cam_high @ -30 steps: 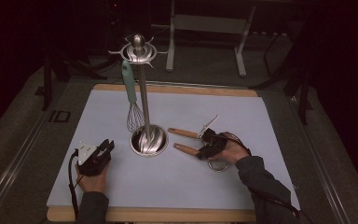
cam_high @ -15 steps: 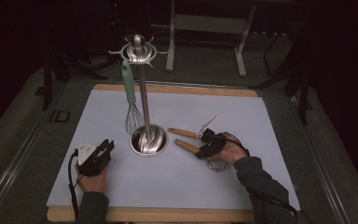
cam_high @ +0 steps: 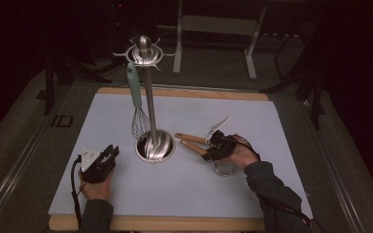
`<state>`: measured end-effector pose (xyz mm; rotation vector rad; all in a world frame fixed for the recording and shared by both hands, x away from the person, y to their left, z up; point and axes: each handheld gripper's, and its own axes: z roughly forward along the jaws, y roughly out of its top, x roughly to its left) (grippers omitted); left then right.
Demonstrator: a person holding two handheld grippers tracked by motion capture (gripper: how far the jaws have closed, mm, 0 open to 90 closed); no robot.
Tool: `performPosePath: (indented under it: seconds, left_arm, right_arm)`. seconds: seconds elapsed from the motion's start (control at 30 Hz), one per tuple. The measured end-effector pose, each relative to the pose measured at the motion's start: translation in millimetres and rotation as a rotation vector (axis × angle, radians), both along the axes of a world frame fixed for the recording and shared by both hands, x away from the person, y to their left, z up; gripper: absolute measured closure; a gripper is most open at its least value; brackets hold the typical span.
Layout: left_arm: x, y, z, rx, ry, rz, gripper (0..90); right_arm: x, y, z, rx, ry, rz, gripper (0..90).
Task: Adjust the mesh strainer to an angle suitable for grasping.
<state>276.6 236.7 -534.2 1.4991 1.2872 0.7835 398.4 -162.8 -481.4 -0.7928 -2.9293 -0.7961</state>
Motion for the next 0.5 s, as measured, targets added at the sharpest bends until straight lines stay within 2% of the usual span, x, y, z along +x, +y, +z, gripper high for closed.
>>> performPosePath:
  seconds: [0.5]
  left_arm:
    - [-0.2,1.0,-0.7,-0.011,0.005,0.000,71.8]
  right_arm:
    - [-3.3,1.1,16.6,0.071,-0.028,0.002,70.8]
